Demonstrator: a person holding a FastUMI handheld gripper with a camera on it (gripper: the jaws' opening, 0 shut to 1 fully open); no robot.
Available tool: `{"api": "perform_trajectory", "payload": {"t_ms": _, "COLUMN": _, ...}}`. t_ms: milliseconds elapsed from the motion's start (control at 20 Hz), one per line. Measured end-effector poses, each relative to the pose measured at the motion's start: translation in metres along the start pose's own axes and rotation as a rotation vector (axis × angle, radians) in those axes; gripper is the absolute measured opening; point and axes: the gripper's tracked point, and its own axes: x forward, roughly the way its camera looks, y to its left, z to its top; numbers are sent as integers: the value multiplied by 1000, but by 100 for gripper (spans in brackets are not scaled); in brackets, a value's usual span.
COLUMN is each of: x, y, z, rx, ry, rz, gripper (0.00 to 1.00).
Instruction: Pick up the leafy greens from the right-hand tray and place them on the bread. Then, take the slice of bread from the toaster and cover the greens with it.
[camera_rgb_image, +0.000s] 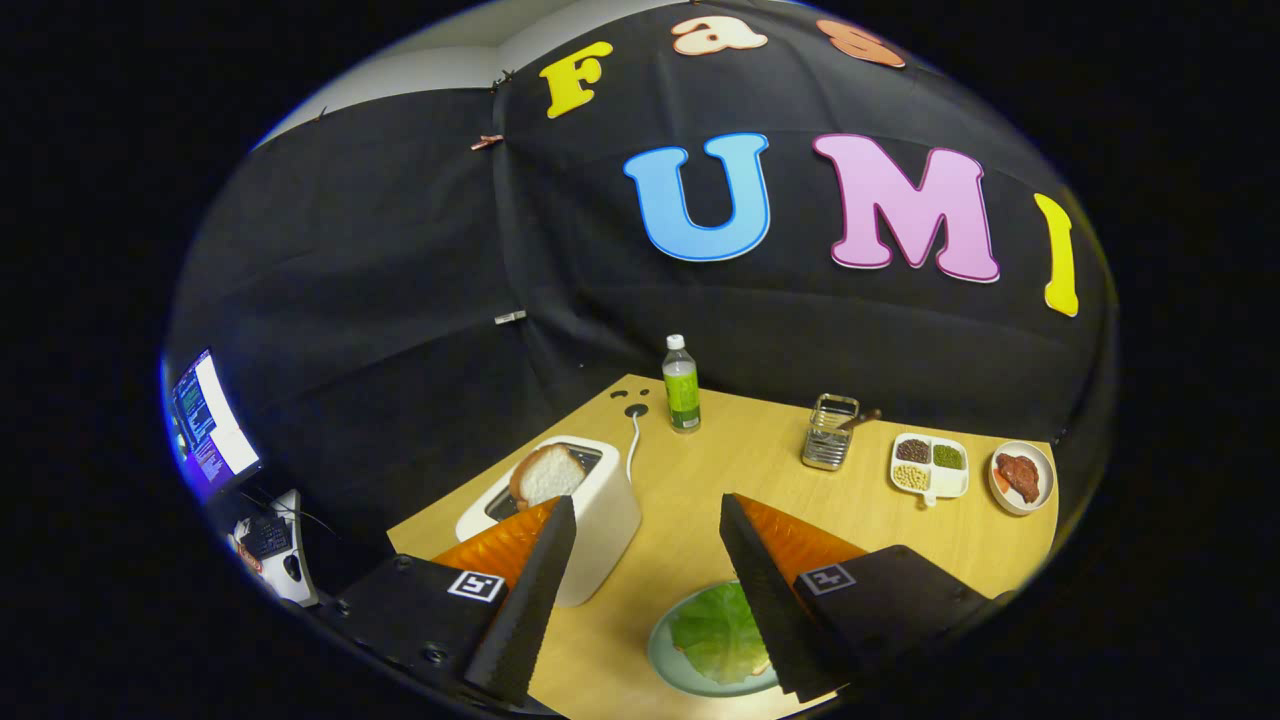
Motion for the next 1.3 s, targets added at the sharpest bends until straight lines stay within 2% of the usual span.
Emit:
{"api": "perform_trajectory", "payload": {"t_ms": 400, "x": 57, "y": 52, "z": 10, "rx": 124, "ry": 24, "rz": 25, "gripper": 91}}
{"api": "perform_trajectory", "payload": {"t_ms": 650, "x": 98, "y": 84, "z": -2, "rx": 142, "ry": 81, "rz": 57, "gripper": 91}}
{"api": "perform_trajectory", "payload": {"t_ms": 1000, "x": 155, "y": 90, "z": -50, "rx": 170, "ry": 211, "rz": -29, "gripper": 87}}
{"api": "perform_trajectory", "payload": {"t_ms": 1150, "x": 171, "y": 84, "z": -72, "rx": 191, "ry": 263, "rz": -82, "gripper": 83}}
{"api": "perform_trajectory", "payload": {"t_ms": 1250, "x": 174, "y": 79, "z": -72, "rx": 195, "ry": 259, "rz": -120, "gripper": 72}}
{"api": "perform_trajectory", "payload": {"t_ms": 1300, "x": 173, "y": 73, "z": -72, "rx": 194, "ry": 258, "rz": -139, "gripper": 59}}
